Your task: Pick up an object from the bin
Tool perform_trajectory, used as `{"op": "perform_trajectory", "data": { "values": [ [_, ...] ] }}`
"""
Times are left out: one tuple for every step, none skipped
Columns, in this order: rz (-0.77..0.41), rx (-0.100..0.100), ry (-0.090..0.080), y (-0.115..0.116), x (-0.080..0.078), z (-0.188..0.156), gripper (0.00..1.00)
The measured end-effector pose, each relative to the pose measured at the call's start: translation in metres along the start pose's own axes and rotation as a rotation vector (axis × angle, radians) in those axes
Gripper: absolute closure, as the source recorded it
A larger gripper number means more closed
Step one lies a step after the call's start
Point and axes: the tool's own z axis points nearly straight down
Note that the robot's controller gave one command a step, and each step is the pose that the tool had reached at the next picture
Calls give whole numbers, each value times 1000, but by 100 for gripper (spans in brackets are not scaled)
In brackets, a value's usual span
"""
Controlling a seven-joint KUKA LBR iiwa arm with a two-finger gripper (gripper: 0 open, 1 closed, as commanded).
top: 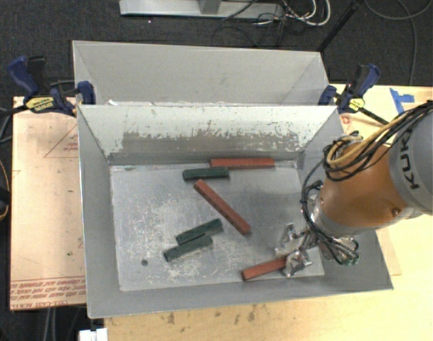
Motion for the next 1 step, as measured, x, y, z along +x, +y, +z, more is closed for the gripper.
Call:
{"op": "perform_trajectory", "data": {
  "values": [
    [48, -2, 5, 11, -6, -205, 100]
  ]
}}
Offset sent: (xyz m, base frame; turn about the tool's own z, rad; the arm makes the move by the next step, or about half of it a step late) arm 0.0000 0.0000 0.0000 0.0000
